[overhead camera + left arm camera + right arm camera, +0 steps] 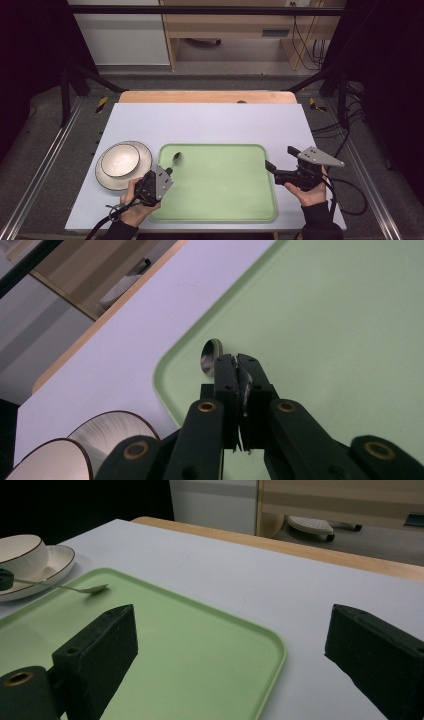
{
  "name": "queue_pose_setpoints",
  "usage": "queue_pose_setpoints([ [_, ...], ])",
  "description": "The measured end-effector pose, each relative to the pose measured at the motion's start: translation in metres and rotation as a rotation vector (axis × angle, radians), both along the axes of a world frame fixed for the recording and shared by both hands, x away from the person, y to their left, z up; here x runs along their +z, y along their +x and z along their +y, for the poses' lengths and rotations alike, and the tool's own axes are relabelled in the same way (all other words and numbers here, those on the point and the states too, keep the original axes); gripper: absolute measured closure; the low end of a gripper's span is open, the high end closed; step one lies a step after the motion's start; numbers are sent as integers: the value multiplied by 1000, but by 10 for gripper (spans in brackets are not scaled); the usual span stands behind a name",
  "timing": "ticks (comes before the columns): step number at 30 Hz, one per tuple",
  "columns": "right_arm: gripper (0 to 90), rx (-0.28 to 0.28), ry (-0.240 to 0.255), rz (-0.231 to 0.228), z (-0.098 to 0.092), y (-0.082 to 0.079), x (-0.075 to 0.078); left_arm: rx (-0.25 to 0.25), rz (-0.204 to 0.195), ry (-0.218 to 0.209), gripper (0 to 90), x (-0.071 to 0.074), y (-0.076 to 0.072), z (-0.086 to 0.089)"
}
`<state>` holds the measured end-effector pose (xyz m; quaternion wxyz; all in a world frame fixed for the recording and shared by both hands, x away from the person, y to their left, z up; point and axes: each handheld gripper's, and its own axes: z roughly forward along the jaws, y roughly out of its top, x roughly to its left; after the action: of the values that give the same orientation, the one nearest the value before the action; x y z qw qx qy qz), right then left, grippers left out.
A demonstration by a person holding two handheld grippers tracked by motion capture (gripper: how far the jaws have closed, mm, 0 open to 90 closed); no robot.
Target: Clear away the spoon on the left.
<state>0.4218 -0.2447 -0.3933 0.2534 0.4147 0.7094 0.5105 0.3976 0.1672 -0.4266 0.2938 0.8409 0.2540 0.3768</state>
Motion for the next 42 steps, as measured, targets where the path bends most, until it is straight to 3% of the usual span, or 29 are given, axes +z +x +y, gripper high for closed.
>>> queue_pose_setpoints([
  [10,69,0,0,-3,0,0,0,-48,18,81,836,-5,-4,-9],
  [11,69,0,1,-1,0,0,1,-69,20,80,834,-5,-3,-10],
  [12,69,-1,2,0,0,-1,1,-55,21,86,829,-6,-4,-10],
  [42,69,3,6,0,-1,-1,1,-125,101,144,642,-17,-2,-16],
])
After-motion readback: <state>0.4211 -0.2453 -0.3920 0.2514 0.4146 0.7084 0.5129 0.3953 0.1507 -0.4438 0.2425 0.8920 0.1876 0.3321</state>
